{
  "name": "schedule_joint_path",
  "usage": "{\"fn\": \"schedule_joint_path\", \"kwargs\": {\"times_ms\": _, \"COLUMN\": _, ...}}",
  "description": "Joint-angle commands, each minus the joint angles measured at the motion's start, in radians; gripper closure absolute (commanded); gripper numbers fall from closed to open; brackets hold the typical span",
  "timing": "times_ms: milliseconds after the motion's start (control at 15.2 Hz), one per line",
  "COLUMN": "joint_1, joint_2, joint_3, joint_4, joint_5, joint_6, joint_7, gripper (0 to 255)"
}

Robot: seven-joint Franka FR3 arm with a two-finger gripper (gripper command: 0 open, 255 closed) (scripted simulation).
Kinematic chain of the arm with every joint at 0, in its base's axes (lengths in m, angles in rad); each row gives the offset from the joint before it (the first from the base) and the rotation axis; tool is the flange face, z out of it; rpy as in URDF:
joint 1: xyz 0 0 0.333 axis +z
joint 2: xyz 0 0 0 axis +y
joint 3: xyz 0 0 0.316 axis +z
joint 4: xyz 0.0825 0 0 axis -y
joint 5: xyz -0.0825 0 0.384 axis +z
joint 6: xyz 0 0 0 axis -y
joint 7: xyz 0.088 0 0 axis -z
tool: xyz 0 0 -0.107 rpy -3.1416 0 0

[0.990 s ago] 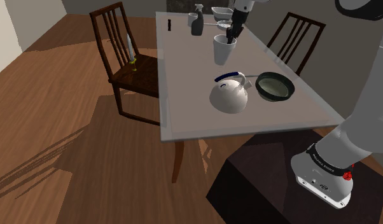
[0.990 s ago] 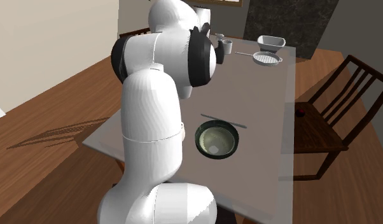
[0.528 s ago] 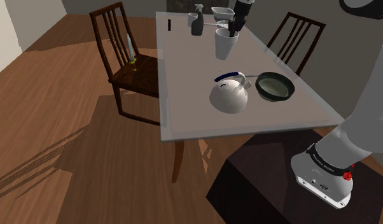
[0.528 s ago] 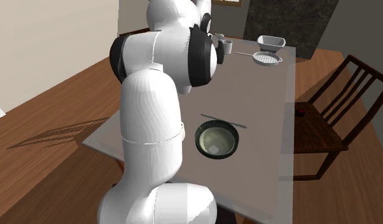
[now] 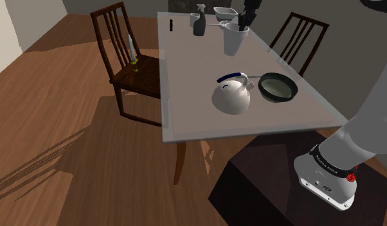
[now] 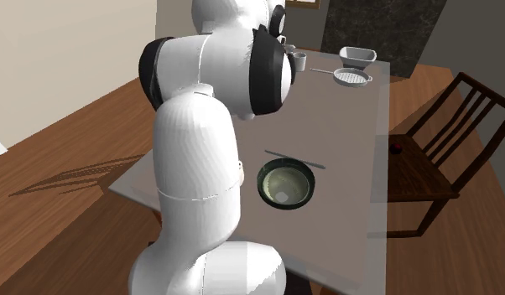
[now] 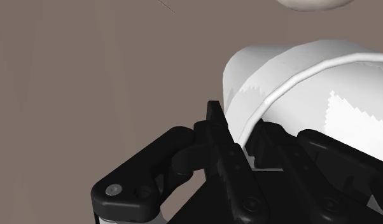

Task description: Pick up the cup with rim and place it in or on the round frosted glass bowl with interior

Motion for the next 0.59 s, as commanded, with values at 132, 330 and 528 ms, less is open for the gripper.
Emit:
{"fn": "schedule_joint_path", "kwargs": {"times_ms": 132, "joint_1": -0.013, "joint_2": -0.134, "joint_3": -0.021, "joint_4": -0.171, "joint_5": -0.023, "joint_6": 0.035, "joint_7": -0.041, "gripper": 255}}
{"fn": "schedule_joint_path", "kwargs": {"times_ms": 330, "joint_1": -0.028, "joint_2": -0.227, "joint_3": -0.040, "joint_4": -0.280, "joint_5": -0.044, "joint_6": 0.050, "joint_7": -0.074, "gripper": 255}}
{"fn": "schedule_joint_path", "kwargs": {"times_ms": 528, "joint_1": -0.047, "joint_2": -0.316, "joint_3": -0.060, "joint_4": -0.374, "joint_5": -0.068, "joint_6": 0.056, "joint_7": -0.108, "gripper": 255}}
